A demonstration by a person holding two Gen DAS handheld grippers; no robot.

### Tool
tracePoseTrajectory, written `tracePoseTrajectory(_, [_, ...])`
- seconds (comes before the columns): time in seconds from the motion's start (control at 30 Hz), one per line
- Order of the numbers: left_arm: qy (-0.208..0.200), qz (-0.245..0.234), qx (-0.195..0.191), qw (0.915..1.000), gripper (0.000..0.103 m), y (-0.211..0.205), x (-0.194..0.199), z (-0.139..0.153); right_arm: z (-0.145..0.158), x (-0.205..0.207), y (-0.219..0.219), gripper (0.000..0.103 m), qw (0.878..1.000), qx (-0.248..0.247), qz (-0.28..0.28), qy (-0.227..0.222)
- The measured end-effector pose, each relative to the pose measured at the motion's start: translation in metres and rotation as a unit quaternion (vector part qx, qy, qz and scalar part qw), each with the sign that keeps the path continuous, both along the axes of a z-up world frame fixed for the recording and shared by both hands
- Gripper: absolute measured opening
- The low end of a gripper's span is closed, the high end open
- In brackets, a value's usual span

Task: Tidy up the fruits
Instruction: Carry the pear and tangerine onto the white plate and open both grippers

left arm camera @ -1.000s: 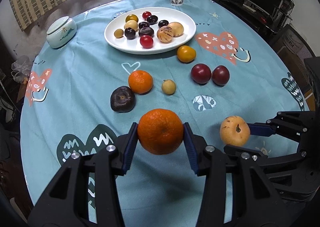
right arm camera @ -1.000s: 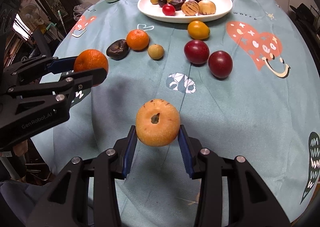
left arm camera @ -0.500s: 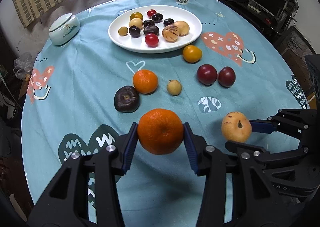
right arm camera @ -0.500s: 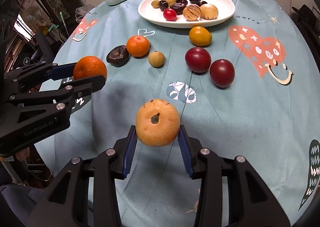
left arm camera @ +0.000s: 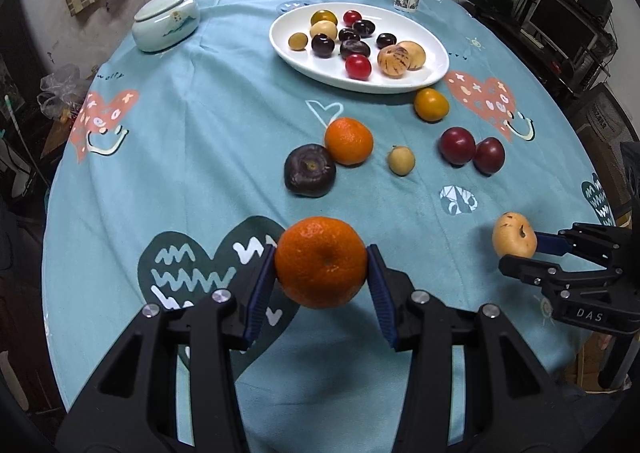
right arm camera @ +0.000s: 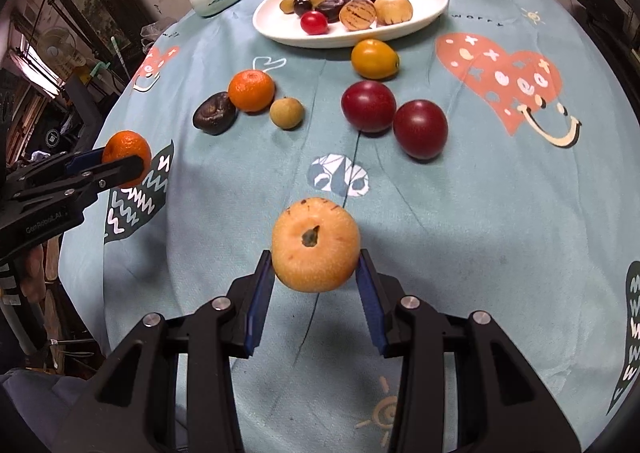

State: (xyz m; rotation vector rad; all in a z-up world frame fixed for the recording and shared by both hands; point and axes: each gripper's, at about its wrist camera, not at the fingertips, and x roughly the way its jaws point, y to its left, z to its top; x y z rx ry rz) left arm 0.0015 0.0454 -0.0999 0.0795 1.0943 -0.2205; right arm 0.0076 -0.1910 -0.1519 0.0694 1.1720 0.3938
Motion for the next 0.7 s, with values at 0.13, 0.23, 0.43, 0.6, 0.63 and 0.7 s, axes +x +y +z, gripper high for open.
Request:
tracePoseTrajectory(0.13, [0.001, -0.009, -0.002, 1.0000, 0.046, -0.009, 0.001, 0.000, -0.001, 0.001, 0.000, 0.042, 1.000, 0.003, 0.004, 0.002])
tracePoseTrajectory(0.23, [0.003, -0.013, -0.001, 0.9999, 0.046, -0.012, 0.003, 0.000, -0.003, 0.003, -0.001, 0.042, 1.000, 0.006, 0.004, 0.004])
tracePoseTrajectory(0.43, [0.014, -0.017, -0.001, 0.9998, 0.046, -0.016, 0.008, -0.005, -0.008, 0.007, 0.003, 0.042, 1.000, 0.010, 0.017, 0.016])
tracePoseTrajectory(0.6, [0.013, -0.025, -0.002, 0.9996, 0.046, -0.025, 0.017, -0.004, -0.009, 0.013, 0.007, 0.042, 0.999, 0.012, 0.024, 0.019])
tracePoseTrajectory(0.63, [0.010, -0.028, -0.003, 0.9996, 0.046, -0.027, 0.019, -0.002, -0.008, 0.015, 0.007, 0.042, 0.999, 0.013, 0.025, 0.018])
tracePoseTrajectory(0.7, [0.003, -0.035, -0.002, 0.9994, 0.046, -0.033, 0.027, 0.003, -0.006, 0.018, 0.009, 0.042, 0.999, 0.013, 0.028, 0.015])
